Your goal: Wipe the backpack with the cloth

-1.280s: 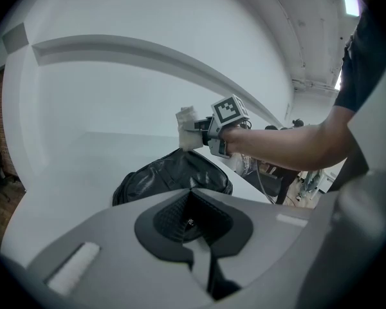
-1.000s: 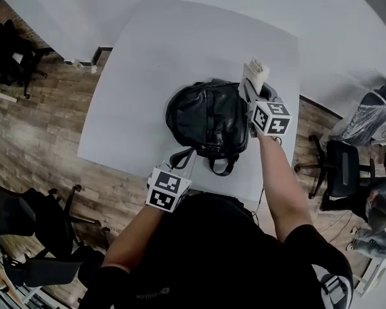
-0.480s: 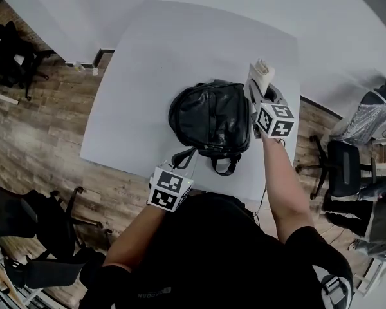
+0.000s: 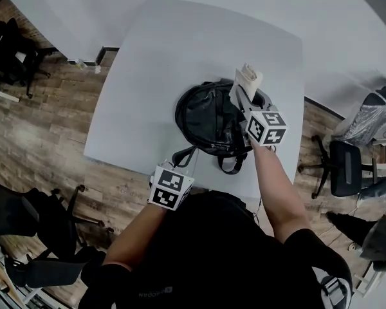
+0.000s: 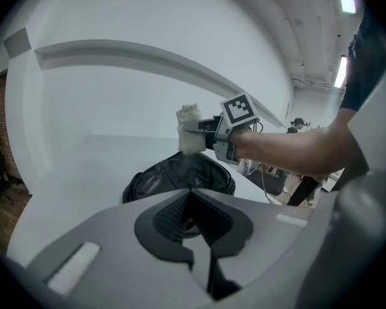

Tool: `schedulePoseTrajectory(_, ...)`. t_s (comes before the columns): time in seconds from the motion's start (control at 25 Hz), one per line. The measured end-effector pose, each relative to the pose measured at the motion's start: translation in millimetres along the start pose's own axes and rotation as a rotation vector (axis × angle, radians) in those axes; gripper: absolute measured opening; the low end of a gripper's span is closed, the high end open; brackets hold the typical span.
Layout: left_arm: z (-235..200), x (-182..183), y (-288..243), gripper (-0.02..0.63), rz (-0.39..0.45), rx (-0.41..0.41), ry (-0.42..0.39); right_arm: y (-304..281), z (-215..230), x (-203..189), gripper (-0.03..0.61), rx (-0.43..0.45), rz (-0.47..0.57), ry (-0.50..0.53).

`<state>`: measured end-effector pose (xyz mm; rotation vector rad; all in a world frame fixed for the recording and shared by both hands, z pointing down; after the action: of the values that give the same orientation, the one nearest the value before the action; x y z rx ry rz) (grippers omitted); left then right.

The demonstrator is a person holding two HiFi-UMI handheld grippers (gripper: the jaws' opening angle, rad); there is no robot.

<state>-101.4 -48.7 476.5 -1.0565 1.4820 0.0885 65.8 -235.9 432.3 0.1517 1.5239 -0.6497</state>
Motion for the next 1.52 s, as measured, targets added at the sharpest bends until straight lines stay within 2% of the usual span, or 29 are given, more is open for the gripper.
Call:
schedulePoseTrajectory(0.36,-15,-11,13,0.008,-0.002,0.028,0.031,-30,-61,-47,0.087,0.115,-0.111,-0.023)
schedulePoseTrajectory(0.64,-29,-19,28,0.008,-0.001,0.040,0.061,-49,-101,-61,0.087,0.176,-0.146,-0.014)
schedulePoseTrajectory(1.08,-46,-30,43,0.007,-0.013,0.059,0.084,-64,-136,-77,0.087,0.214,-0.181,-0.038)
schedulePoseTrajectory(1.52,-59,-31,40,0.007,-0.027,0.052,0.081,-74,-140,-89,0.087,0.212,-0.201,-0.047)
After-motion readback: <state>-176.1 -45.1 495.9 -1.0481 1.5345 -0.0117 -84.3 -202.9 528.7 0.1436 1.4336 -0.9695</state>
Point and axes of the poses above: the fingertips, and each gripper's own axes: y backward along the fingers, z to its right, x out of its top, the point moved 5 cm from there along y, backward along the fingers, and after that the axes turned 4 degrees about -x, right-handed, at the moved point
